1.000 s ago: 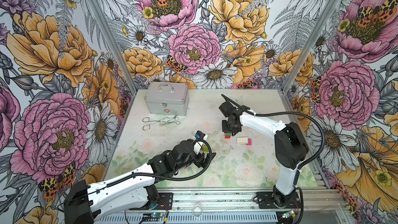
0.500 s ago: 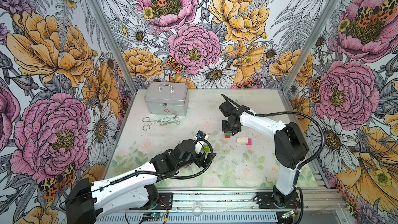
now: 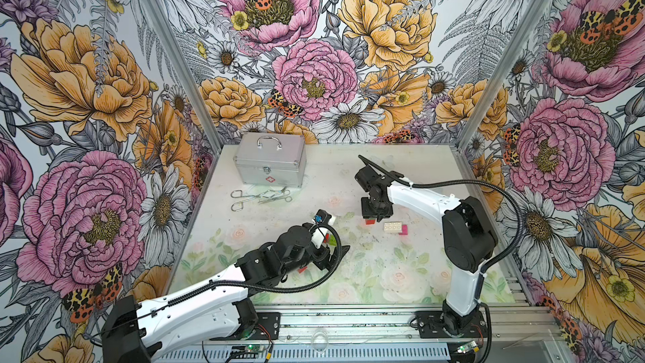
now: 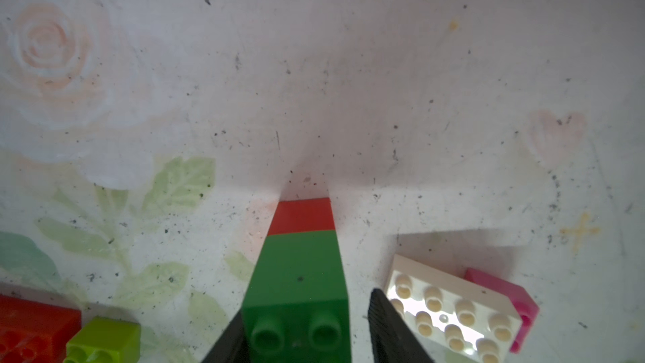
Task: Assemble the letter r with lego
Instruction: Assemble the lego brick with the lego brick, then pick up the lego brick from the center of the board.
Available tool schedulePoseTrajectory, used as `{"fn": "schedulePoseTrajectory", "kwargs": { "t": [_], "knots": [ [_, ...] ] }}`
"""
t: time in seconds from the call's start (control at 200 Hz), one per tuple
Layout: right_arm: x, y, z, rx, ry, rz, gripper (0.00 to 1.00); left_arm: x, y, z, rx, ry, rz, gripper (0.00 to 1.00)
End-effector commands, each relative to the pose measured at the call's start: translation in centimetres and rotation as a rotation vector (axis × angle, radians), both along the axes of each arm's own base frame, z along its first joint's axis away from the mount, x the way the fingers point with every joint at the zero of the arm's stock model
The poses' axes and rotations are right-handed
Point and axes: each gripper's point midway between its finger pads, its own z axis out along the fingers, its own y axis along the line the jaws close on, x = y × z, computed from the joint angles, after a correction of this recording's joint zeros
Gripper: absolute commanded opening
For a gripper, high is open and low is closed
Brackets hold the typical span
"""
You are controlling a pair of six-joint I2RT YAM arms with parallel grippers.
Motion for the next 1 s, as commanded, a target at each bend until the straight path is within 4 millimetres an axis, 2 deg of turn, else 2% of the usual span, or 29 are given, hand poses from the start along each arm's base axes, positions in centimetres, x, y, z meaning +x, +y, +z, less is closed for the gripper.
{"fn": "schedulePoseTrajectory", "kwargs": {
  "t": [0.0, 0.315, 0.455, 0.615, 0.685, 0.815, 0.996],
  "knots": [
    [0.8, -0.2, 1.1, -0.006, -0.027, -0.006, 0.56, 0.2, 0.3, 1.1, -0.005, -0.023, 0.003, 0.99],
    [1.2, -0.6, 3.9, -0.006, -0.094, 0.022, 0.68, 0.4, -0.1, 1.6, -0.004, -0.019, -0.001, 0.99],
    [1.5, -0.9, 4.7, -0.011, -0.116, 0.033, 0.69, 0.4, 0.1, 1.6, -0.001, -0.014, 0.012, 0.99],
    [1.4, -1.3, 6.7, -0.006, -0.157, 0.04, 0.71, 0.4, 0.3, 2.1, -0.015, -0.02, 0.022, 0.99],
    [1.2, -2.6, 7.6, -0.056, -0.18, 0.031, 0.71, 0.4, 0.2, 2.3, -0.011, -0.018, 0.014, 0.99],
    [0.0, -6.1, 8.6, -0.199, -0.204, -0.009, 0.72, 0.3, -0.1, 2.7, 0.001, -0.018, 0.002, 0.99],
    [-2.5, -8.9, 6.6, -0.279, -0.169, -0.089, 0.73, 0.5, -0.7, 3.1, 0.008, -0.024, -0.006, 0.99]
  ]
}}
